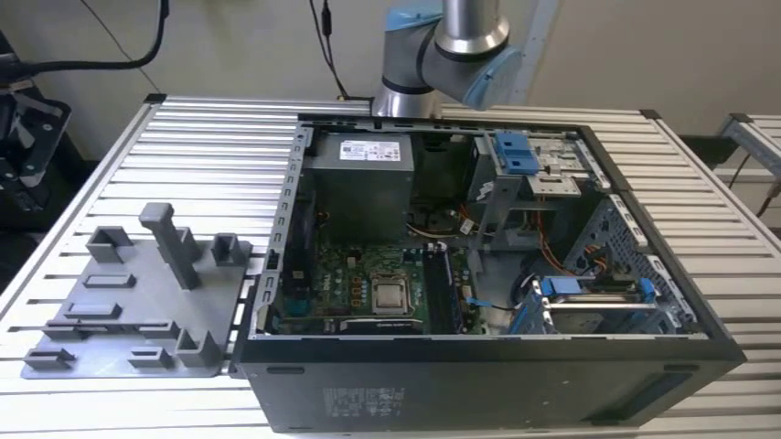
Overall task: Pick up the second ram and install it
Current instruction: 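Pick up the second ram and move it above second insertion slot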
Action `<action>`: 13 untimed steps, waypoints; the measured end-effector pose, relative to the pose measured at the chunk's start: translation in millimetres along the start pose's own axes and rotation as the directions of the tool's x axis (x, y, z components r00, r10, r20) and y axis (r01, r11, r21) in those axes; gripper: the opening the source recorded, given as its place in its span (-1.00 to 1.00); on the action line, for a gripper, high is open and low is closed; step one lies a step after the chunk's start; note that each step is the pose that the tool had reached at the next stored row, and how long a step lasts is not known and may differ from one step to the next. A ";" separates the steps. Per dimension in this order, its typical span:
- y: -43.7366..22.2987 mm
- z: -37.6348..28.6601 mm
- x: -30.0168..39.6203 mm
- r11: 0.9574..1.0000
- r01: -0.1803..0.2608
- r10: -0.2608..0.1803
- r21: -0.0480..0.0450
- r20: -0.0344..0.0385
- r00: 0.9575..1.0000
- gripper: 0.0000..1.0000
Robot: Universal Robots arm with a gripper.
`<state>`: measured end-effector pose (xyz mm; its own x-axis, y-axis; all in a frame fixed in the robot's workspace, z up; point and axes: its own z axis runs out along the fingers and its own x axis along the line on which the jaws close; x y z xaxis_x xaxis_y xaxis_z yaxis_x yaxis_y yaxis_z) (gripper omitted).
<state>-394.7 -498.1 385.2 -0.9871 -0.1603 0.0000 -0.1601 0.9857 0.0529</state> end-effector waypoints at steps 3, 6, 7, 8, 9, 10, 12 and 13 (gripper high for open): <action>0.0 0.0 0.0 1.000 0.026 -0.026 0.000 -0.001 1.000 -0.79; 0.0 0.0 0.0 0.998 0.056 -0.056 0.000 -0.003 0.998 -0.79; 0.0 0.0 0.0 0.998 0.065 -0.065 0.000 -0.003 0.998 -0.79; 0.0 0.0 0.0 0.997 0.075 -0.075 0.000 -0.004 0.997 -0.79; 0.0 0.0 0.0 0.996 0.085 -0.085 0.000 -0.005 0.996 -0.79; 0.0 0.0 0.0 0.995 0.095 -0.095 0.000 -0.005 0.995 -0.79; 0.0 0.0 0.0 0.993 0.116 -0.116 0.000 -0.006 0.993 -0.79; 0.0 0.0 0.0 0.992 0.126 -0.126 0.000 -0.007 0.992 -0.79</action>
<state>-394.6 -498.1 385.2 -0.9588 -0.2840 0.0000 -0.2836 0.9575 0.0529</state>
